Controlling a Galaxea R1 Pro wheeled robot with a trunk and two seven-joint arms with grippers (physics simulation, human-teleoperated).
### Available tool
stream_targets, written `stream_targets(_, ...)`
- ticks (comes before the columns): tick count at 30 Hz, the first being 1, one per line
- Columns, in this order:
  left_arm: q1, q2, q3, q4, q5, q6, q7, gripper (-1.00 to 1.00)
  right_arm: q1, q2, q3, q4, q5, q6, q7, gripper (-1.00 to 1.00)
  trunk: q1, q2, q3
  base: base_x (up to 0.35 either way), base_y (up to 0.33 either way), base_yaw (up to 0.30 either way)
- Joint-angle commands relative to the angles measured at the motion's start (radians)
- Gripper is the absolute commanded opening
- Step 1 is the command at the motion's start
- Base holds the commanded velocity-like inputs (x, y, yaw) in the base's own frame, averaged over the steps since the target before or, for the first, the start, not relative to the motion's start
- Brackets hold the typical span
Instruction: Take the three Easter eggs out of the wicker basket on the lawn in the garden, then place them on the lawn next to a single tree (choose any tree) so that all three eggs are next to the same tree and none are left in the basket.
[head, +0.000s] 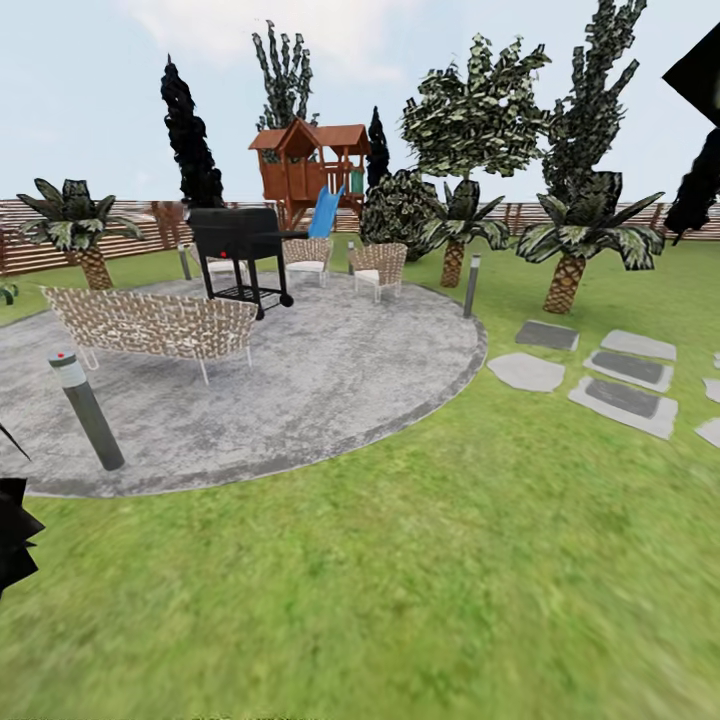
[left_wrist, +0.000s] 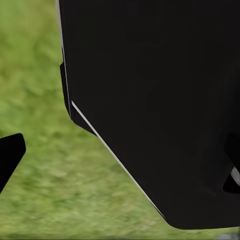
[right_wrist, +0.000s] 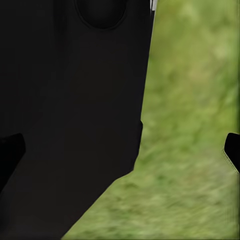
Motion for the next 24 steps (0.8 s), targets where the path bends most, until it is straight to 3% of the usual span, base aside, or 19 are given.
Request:
stream_targets(1,0.0,0.0,0.001,-0.001,0.001,0.0,-0.004,1.0,-0.001,0.0,0.001,0.002,0.009,0.001,0.001,1.0,0.0,0.0,-0.001,0.074,0.0,0.137)
stream_targets(24,0.0,0.0,0.002,0.0,0.001,0.004,-0.004,1.0,-0.001,-0.001,0.003,0.004,0.016,0.002,0.008,1.0,0.0,0.0,-0.001,0.317,0.0,0.01)
